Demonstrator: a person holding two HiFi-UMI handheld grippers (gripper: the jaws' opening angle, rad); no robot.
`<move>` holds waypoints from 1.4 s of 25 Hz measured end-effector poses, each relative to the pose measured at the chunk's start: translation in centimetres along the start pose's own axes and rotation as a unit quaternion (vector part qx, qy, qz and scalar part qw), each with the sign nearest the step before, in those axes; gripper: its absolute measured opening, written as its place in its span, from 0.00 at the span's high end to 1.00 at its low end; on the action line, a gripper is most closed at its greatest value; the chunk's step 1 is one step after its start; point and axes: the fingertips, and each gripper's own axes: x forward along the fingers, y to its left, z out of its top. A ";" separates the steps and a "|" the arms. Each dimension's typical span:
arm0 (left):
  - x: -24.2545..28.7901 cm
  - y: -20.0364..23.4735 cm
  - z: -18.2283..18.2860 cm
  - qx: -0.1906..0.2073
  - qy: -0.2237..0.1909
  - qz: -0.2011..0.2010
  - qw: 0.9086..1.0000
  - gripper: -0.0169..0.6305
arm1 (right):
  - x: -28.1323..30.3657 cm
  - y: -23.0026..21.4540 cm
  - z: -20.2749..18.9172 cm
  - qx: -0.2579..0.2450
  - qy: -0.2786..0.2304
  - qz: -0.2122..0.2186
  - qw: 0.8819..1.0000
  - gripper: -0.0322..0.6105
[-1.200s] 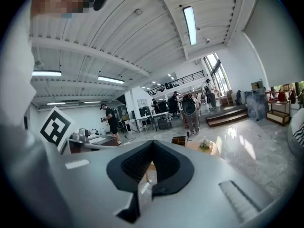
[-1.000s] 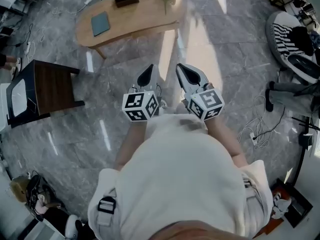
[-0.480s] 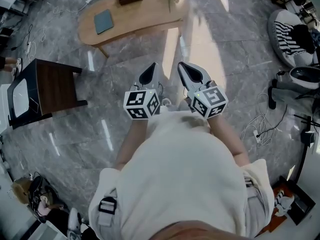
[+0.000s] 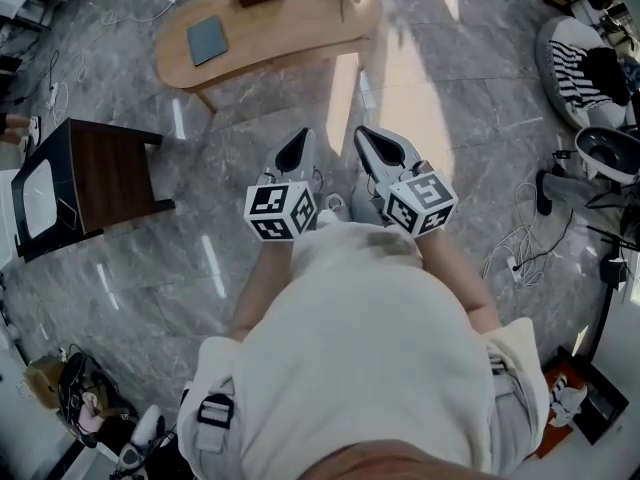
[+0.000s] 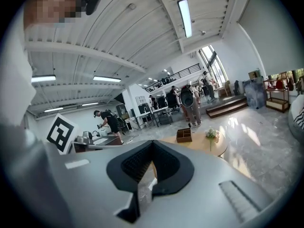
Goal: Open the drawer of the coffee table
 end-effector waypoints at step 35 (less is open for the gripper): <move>19.9 9.5 8.5 -0.037 -0.011 0.101 0.994 0.97 | 16.8 -19.1 9.3 -0.018 0.029 0.042 0.999 0.95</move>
